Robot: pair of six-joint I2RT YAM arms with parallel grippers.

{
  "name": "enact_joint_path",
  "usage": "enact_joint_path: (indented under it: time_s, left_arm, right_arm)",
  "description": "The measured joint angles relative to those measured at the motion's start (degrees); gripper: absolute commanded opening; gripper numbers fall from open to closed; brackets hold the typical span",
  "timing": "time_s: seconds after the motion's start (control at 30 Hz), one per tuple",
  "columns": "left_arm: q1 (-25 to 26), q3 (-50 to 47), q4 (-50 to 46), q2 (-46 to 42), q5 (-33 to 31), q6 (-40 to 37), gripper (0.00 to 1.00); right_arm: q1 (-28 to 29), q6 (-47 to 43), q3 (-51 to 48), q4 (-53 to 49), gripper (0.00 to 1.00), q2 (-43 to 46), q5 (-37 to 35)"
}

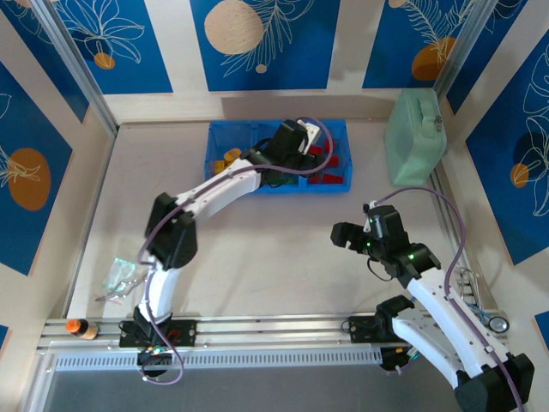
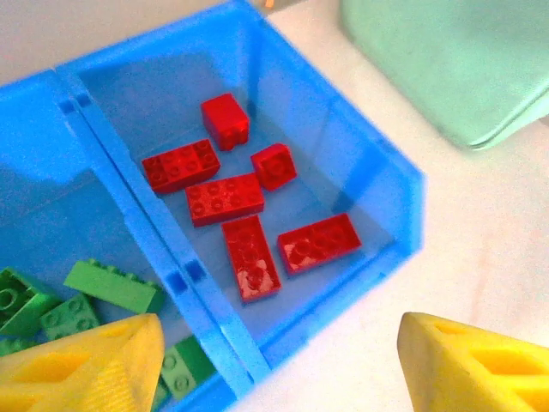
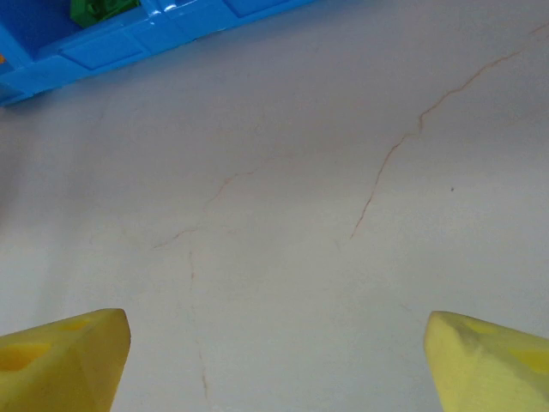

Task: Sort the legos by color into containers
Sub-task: Place the lego in the container, then reset both arms

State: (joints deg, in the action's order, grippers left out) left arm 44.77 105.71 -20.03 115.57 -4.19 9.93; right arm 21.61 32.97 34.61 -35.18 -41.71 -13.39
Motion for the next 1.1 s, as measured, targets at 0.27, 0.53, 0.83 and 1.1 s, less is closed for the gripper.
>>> enact_joint_path:
  time_s: [0.27,0.53,0.83,1.1]
  left_arm:
    - [0.42,-28.50,9.99,-23.69,-8.28,-3.17,0.86]
    - [-1.84,-52.87,14.67,-43.06,-23.06,-4.46,0.96]
    - [-4.96,-73.75,19.63,-59.84,-42.40,-5.09,1.00]
    - [-5.18,-79.91,20.13,-61.27,-51.28,-5.57,1.00]
  right_arm:
    - [-0.46,-5.57,4.74,2.67,0.94,-4.44,-4.59]
    - [-0.66,-12.13,4.90,10.08,0.99,-2.34,-11.61]
    - [-1.01,-15.19,-6.05,15.58,0.99,6.19,-21.22]
    - [-1.18,-14.97,-12.66,17.33,0.99,9.79,-26.51]
